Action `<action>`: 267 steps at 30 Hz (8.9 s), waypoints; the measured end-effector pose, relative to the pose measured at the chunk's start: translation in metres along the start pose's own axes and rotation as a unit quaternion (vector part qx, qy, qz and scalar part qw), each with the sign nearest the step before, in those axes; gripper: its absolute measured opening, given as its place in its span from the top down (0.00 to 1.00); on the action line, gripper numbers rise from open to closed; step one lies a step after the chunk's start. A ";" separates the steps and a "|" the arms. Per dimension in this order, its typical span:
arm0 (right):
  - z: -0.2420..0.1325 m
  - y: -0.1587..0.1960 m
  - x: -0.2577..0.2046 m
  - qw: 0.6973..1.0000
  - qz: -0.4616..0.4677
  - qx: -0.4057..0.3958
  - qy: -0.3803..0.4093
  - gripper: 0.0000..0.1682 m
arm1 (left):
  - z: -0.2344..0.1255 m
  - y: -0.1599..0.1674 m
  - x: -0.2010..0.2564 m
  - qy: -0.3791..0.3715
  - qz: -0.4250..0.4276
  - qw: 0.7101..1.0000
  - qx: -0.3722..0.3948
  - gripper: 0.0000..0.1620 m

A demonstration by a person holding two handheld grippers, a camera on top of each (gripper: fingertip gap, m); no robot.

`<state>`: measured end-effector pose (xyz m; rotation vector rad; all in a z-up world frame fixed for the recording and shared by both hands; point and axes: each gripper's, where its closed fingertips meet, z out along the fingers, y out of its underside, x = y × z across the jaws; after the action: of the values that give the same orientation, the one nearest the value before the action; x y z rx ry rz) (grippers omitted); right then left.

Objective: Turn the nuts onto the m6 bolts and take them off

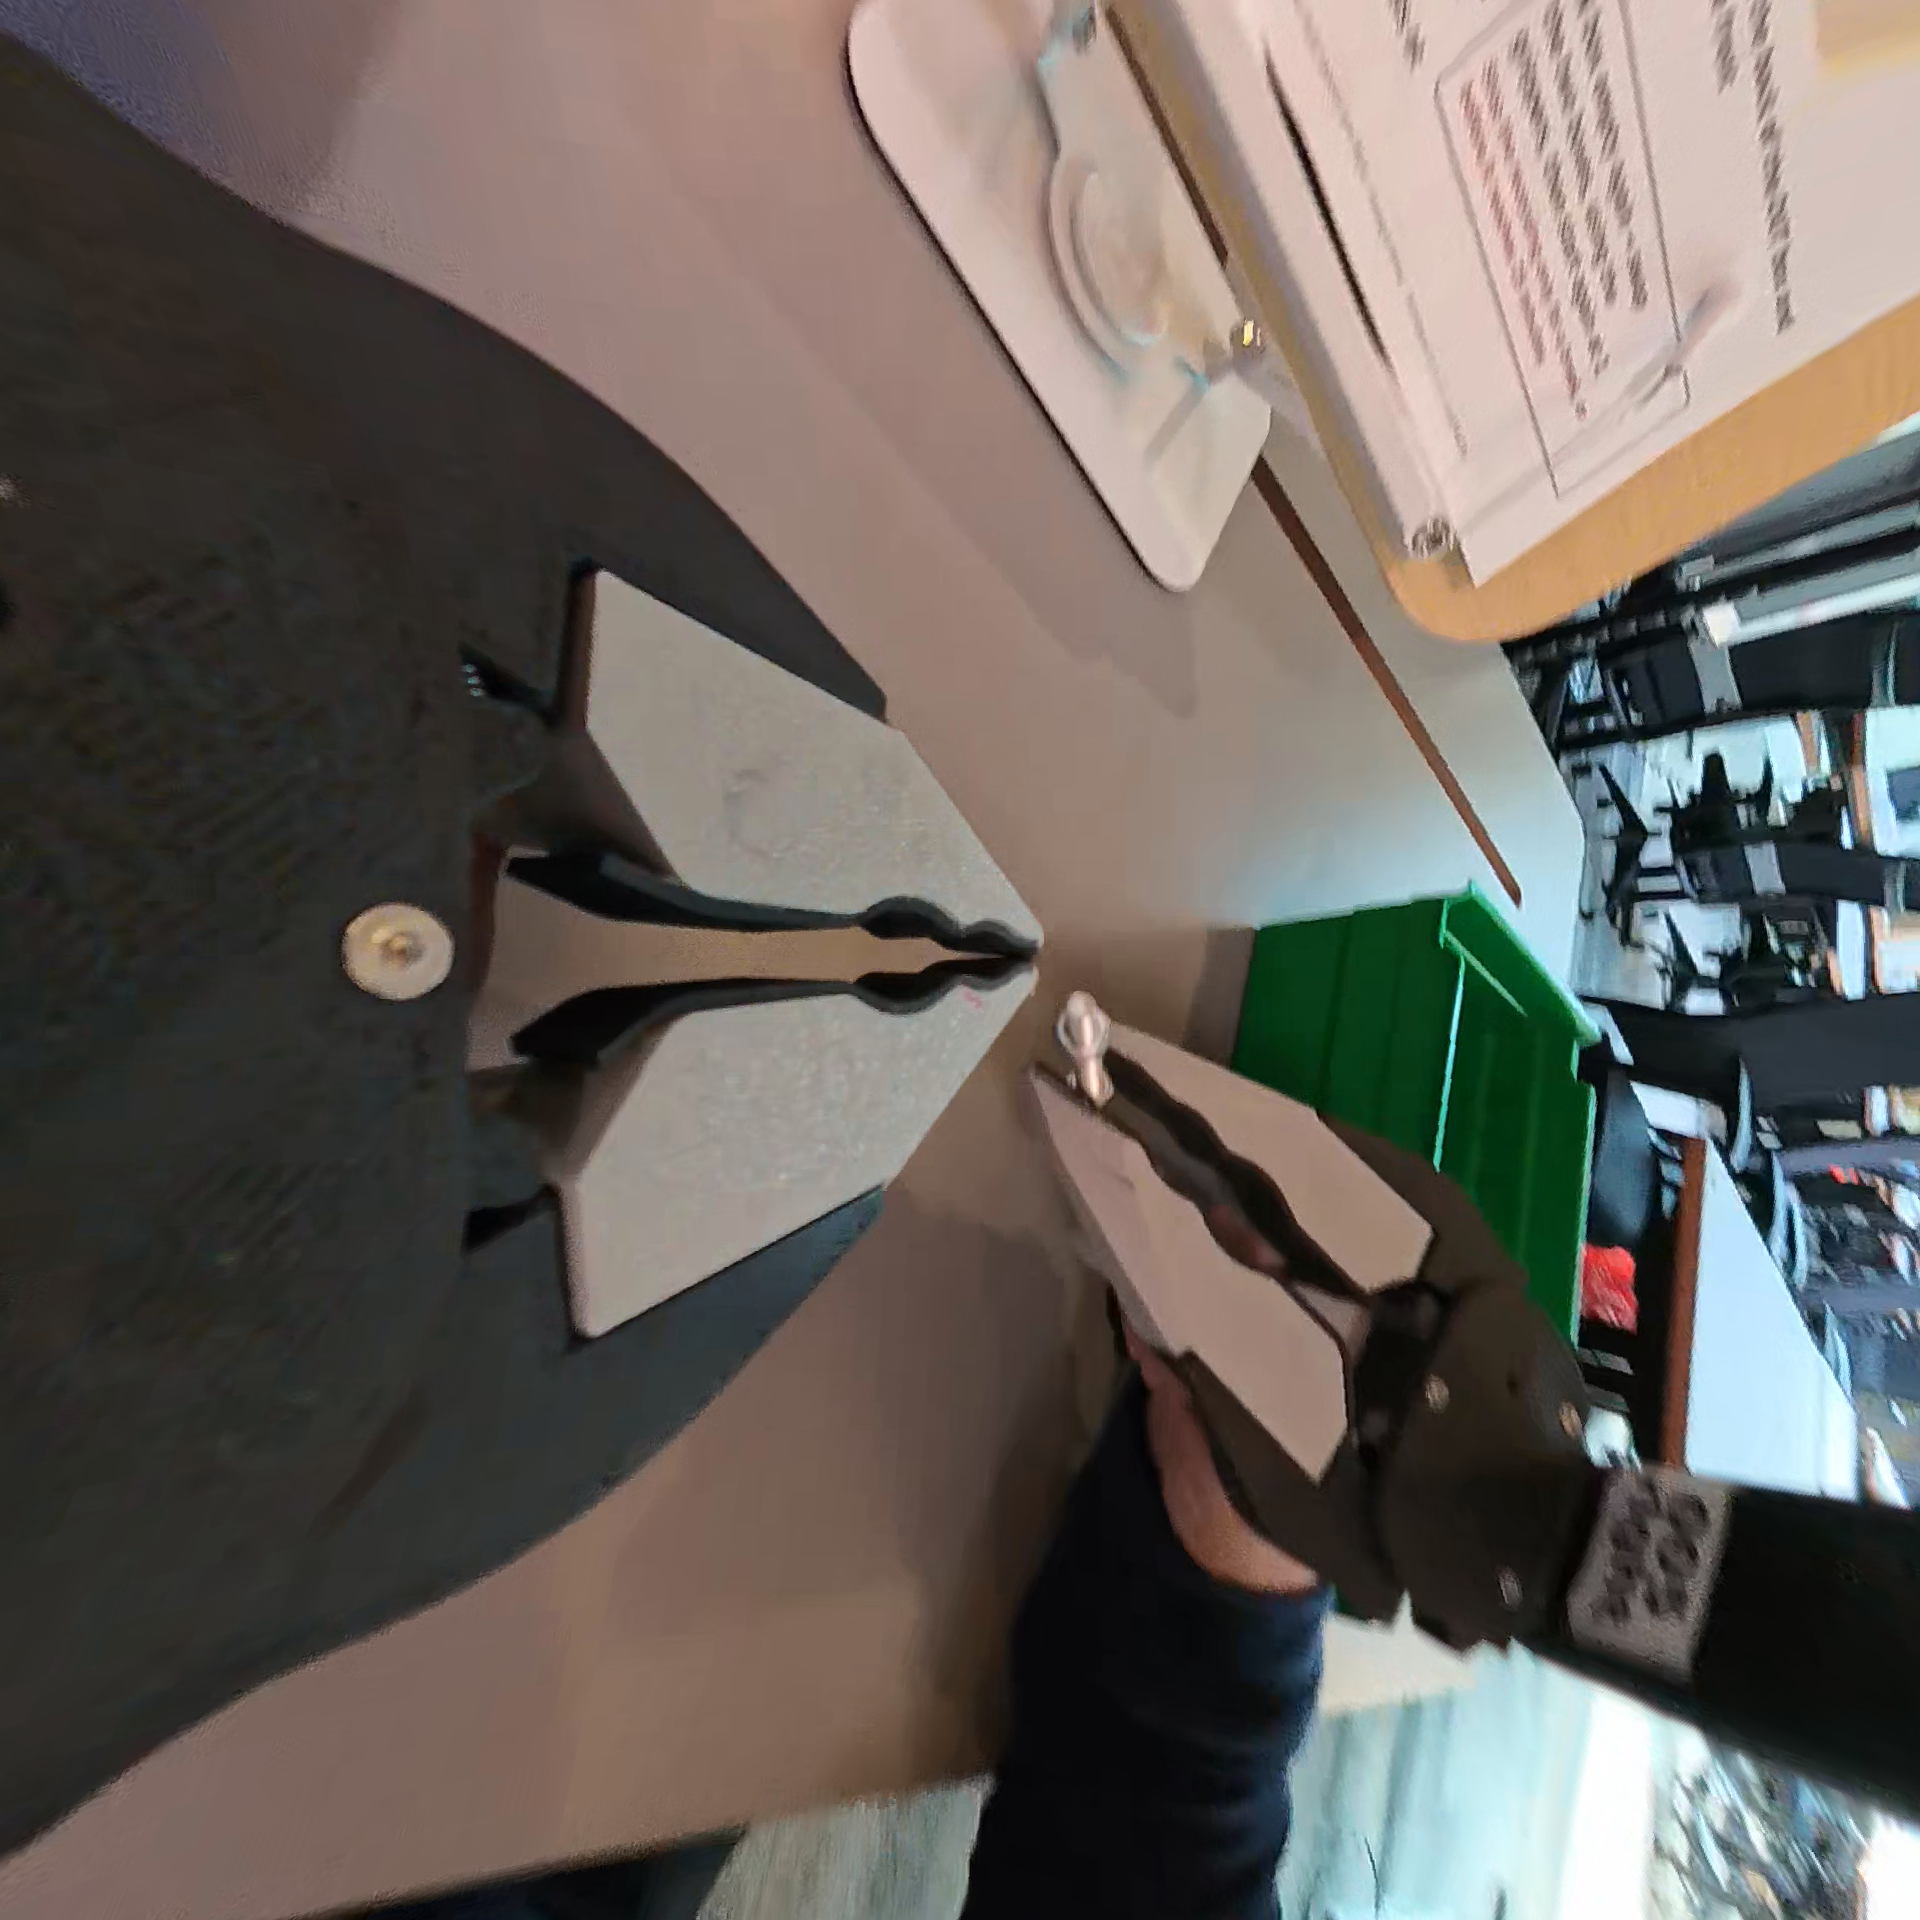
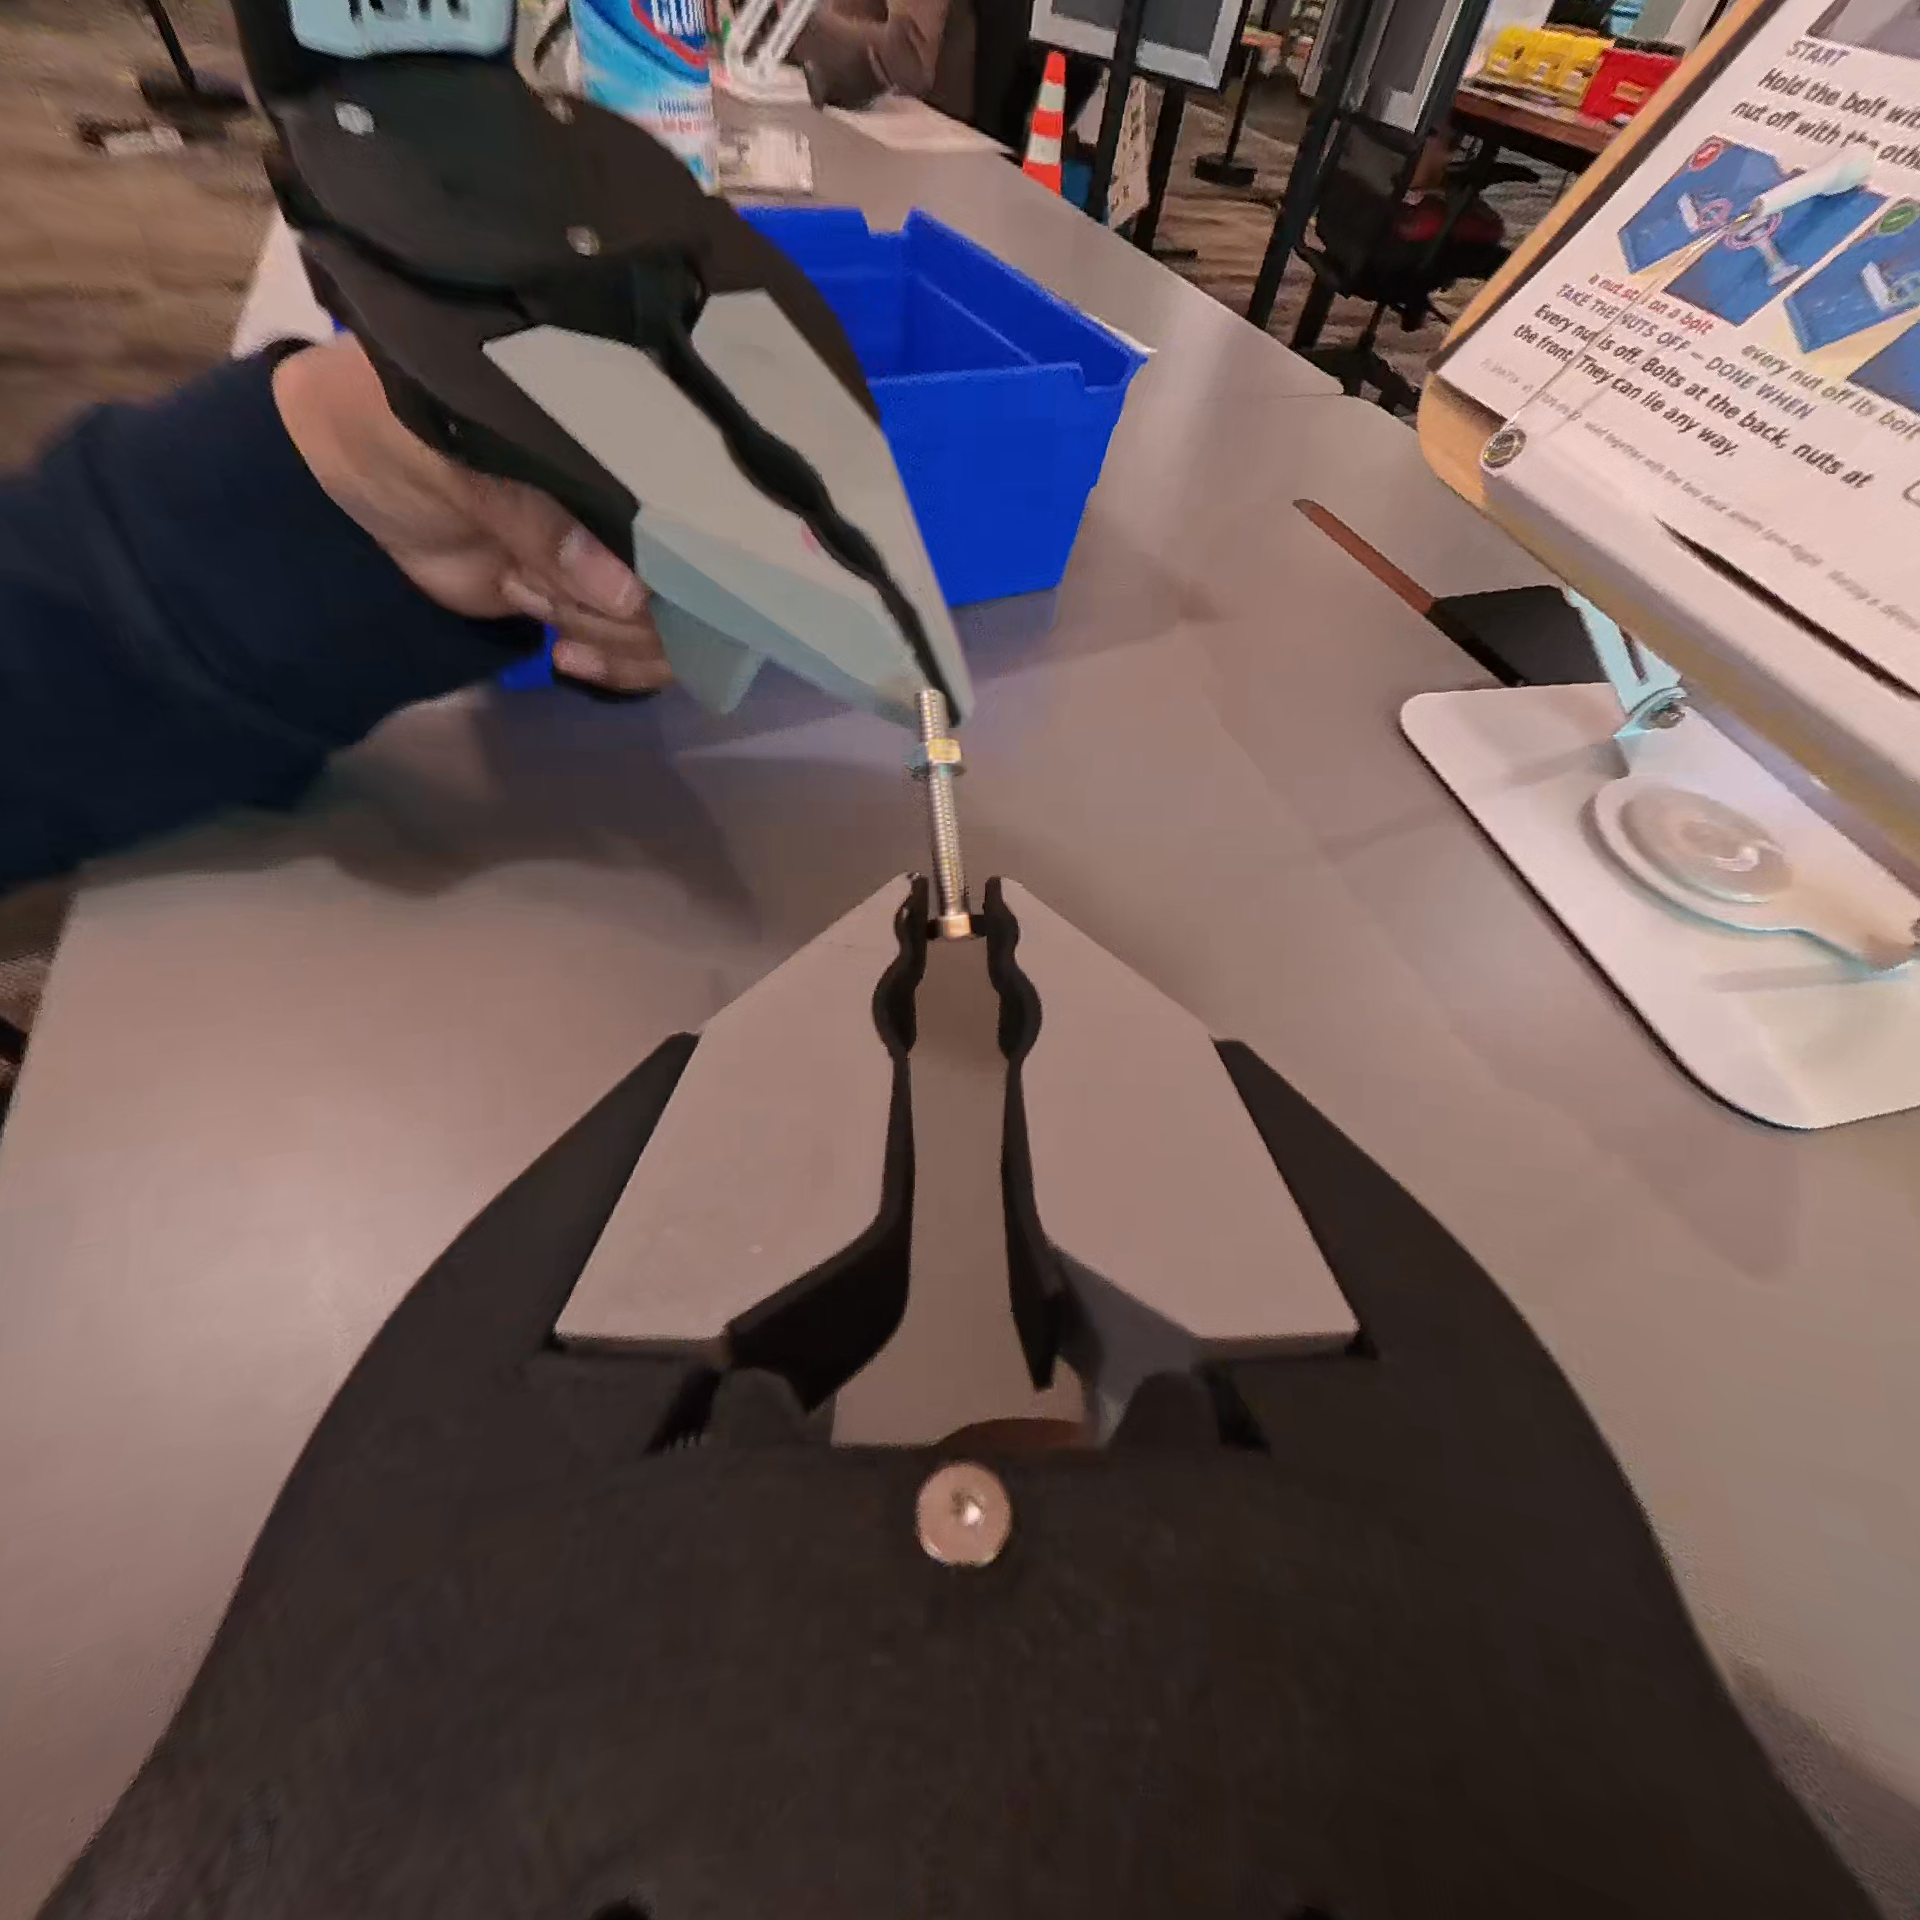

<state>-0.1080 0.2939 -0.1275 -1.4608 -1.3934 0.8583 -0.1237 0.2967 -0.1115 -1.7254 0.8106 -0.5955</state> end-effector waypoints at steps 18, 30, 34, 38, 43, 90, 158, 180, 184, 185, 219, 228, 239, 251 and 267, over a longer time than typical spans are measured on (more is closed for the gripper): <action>-0.003 -0.018 -0.015 0.985 0.122 0.070 -0.101 0.96 | 0.010 -0.023 0.035 0.105 -0.084 0.988 0.082 1.00; 0.001 -0.012 -0.031 0.974 0.155 0.042 -0.157 0.96 | 0.011 -0.019 0.042 0.124 -0.066 0.987 0.072 0.98; 0.002 -0.006 -0.029 0.978 0.145 0.028 -0.149 0.92 | 0.014 -0.016 0.034 0.098 -0.076 0.990 0.060 0.99; -0.006 -0.010 -0.014 0.980 0.148 0.043 -0.123 0.86 | 0.015 -0.009 0.024 0.085 -0.102 0.990 0.045 0.99; -0.020 -0.027 0.004 0.971 0.183 0.107 -0.109 0.85 | 0.018 -0.003 0.026 0.086 -0.099 0.991 0.025 0.99; -0.027 -0.043 0.013 0.965 0.200 0.155 -0.072 0.84 | 0.015 -0.014 0.013 0.053 -0.109 0.990 0.065 0.99; -0.018 -0.053 -0.004 0.968 0.169 0.173 -0.062 0.69 | 0.032 -0.017 0.024 0.003 -0.077 0.994 0.079 0.99; -0.007 -0.054 -0.023 0.964 0.174 0.164 -0.112 0.65 | 0.038 -0.010 0.035 0.025 -0.063 0.996 0.053 0.99; -0.008 -0.047 -0.010 0.970 0.174 0.152 -0.077 0.68 | 0.038 -0.009 0.031 0.009 -0.053 0.997 0.050 0.99; -0.012 -0.047 -0.004 0.969 0.176 0.156 -0.071 0.69 | 0.036 -0.009 0.026 0.003 -0.060 0.997 0.053 0.99; -0.017 -0.042 0.000 0.972 0.160 0.157 -0.067 0.85 | 0.036 -0.004 0.019 0.003 -0.082 0.995 0.050 0.99; -0.018 -0.042 0.004 0.972 0.166 0.153 -0.060 0.79 | 0.038 -0.004 0.022 0.005 -0.078 0.996 0.047 0.99; 0.001 -0.033 -0.017 0.978 0.155 0.110 -0.092 0.77 | 0.045 0.002 0.033 0.007 -0.046 0.999 0.024 0.99; -0.007 -0.028 0.001 0.988 0.114 0.095 -0.033 0.96 | 0.043 0.004 0.029 0.005 -0.048 0.999 0.019 0.99; -0.017 -0.036 0.008 0.967 0.208 0.133 -0.071 0.92 | 0.038 -0.008 0.026 0.004 -0.066 0.997 0.050 0.99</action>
<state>-0.1038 0.2977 -0.0876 -1.5245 -1.0324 1.3831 -0.0774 0.3011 -0.1153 -1.6940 0.6649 -0.7210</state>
